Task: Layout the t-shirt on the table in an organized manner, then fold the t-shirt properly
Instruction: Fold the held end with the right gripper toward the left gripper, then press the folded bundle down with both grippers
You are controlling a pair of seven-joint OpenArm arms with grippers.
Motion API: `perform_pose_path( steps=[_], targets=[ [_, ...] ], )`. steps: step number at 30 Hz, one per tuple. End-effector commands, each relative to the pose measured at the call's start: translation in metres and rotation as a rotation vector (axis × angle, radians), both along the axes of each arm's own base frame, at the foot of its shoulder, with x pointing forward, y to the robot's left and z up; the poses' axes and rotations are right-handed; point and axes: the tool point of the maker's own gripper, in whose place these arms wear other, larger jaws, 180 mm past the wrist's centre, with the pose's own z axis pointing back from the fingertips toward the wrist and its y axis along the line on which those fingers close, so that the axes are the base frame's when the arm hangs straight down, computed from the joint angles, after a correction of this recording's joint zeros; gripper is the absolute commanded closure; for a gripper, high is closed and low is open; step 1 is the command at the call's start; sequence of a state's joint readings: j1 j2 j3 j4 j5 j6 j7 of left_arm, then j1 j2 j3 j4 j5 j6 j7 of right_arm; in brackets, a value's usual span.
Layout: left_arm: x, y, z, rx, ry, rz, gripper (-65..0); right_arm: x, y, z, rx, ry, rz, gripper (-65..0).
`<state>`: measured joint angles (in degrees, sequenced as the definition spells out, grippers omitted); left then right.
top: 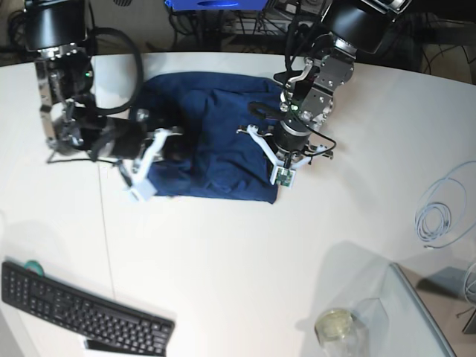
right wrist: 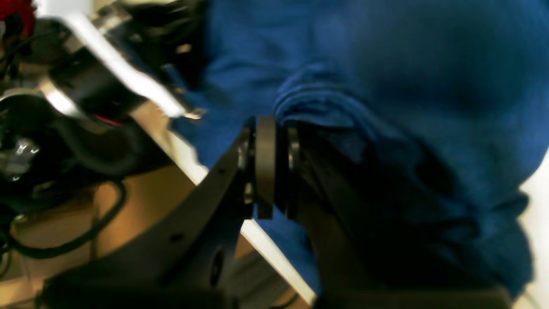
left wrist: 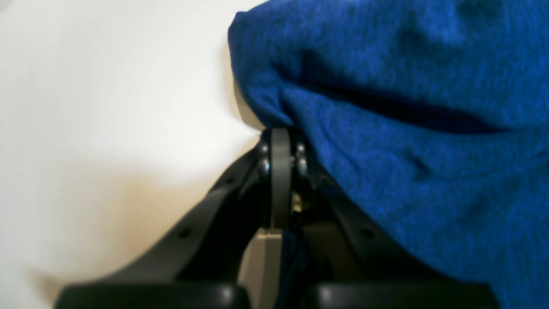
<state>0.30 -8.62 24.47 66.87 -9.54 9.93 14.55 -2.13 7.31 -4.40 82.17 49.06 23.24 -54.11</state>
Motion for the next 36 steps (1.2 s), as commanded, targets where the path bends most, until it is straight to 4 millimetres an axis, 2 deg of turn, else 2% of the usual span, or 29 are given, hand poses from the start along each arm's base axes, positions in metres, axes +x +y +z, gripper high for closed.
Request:
perform_pose_path(
  steps=[1, 6, 9, 12, 15, 18, 25, 27, 30, 32, 34, 36],
  targets=[
    [-0.006, -0.001, -0.005, -0.001, 0.043, -0.001, 0.0, 0.010, 0.013, 0.014, 0.038, -0.040, 0.002, -0.2],
    [-0.008, 0.002, -0.006, 0.000, 0.047, 0.008, 0.0, 0.009, 0.059, 0.021, 0.083, -0.010, 0.024, -0.2],
    [-0.007, 0.002, -0.001, -0.005, 0.033, 0.006, 0.0, 0.013, 0.075, 0.019, 0.093, -0.016, 0.028, -0.2],
    [-0.008, 0.009, 0.003, 0.004, 0.020, 0.002, 0.0, 0.007, 0.098, 0.011, 0.108, -0.001, 0.061, -0.2],
    [-0.004, 0.014, 0.014, 0.007, -0.010, -0.005, 0.0, 0.007, 0.107, 0.002, 0.107, 0.027, 0.050, -0.2],
    [-0.006, 0.020, 0.015, 0.021, -0.002, -0.008, 0.0, 0.002, 0.124, 0.007, 0.124, 0.024, 0.069, -0.2],
    [-0.011, 0.048, 0.013, 0.048, 0.022, 0.051, 0.0, 0.007, 0.137, 0.019, 0.150, -0.001, 0.081, -0.2],
    [-0.005, 0.053, 0.026, 0.035, -0.014, 0.071, 0.0, 0.012, 0.137, 0.022, 0.149, -0.012, 0.082, -0.2],
    [-0.006, 0.080, 0.045, 0.048, -0.059, 0.121, 0.0, 0.013, 0.134, 0.020, 0.143, -0.010, 0.077, -0.2],
    [-0.008, 0.095, 0.051, 0.074, -0.049, 0.140, 0.0, 0.013, 0.133, 0.019, 0.142, -0.009, 0.075, -0.2],
    [-0.017, 0.107, 0.046, 0.099, -0.008, 0.154, 0.0, 0.012, 0.134, 0.019, 0.140, -0.008, 0.078, -0.2],
    [-0.021, 0.111, 0.043, 0.110, 0.008, 0.155, 0.0, 0.011, 0.134, 0.019, 0.140, -0.008, 0.080, -0.2]
  ],
)
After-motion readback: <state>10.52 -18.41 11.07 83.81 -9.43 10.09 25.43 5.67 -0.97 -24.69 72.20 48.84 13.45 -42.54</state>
